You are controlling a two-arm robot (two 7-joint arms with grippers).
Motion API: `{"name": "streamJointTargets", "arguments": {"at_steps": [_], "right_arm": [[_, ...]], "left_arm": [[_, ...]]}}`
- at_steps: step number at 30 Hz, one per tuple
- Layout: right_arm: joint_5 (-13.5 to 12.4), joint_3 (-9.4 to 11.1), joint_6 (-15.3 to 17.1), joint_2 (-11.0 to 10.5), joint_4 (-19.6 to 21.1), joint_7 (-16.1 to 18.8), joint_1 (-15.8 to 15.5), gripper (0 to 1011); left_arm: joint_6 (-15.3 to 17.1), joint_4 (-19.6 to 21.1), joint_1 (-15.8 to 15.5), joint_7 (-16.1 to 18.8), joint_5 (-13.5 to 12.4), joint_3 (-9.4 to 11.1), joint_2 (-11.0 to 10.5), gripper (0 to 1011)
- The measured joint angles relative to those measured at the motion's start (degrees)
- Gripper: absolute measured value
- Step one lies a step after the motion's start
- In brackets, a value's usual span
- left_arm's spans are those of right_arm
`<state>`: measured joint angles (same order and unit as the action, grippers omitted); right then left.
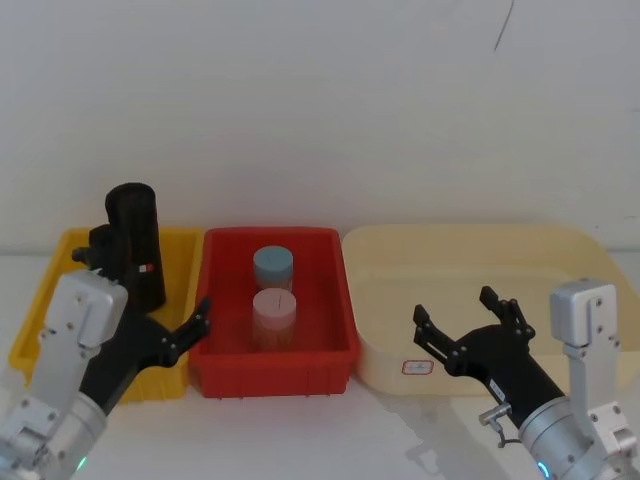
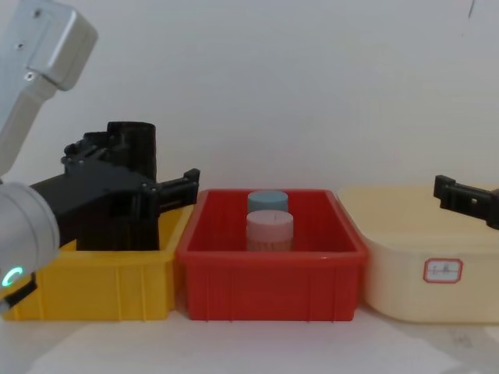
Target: Pick up the garbage bag with the one hand and transfer it to the other hand.
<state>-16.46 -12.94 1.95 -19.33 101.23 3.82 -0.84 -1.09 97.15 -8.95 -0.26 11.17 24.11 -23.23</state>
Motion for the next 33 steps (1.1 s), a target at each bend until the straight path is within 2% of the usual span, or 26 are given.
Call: {"name": "streamJointTargets", "arguments": {"at_steps": [9, 13, 20, 33], "right_arm": [[0.00, 0.00, 0.00, 0.00, 0.00, 0.00, 0.00, 1001], [0.00, 0.00, 0.00, 0.00, 0.00, 0.00, 0.00, 1001], [0.00, 0.00, 0.00, 0.00, 0.00, 0.00, 0.00, 1001], [0.00, 0.00, 0.00, 0.00, 0.00, 0.00, 0.00, 1001]], "left_arm": [[0.14, 2.61, 3.53, 1.86, -0.07, -2.15, -0.92, 1002], [0.05, 3.60, 5.22, 2.82, 0.15, -3.77, -1.15, 1002], [-0.95, 3.96, 6.84, 3.56, 1.83, -6.21, -0.97, 1002], [-2.46, 0.61, 6.00, 1.50, 6.04, -8.91, 0.35, 1002]]}}
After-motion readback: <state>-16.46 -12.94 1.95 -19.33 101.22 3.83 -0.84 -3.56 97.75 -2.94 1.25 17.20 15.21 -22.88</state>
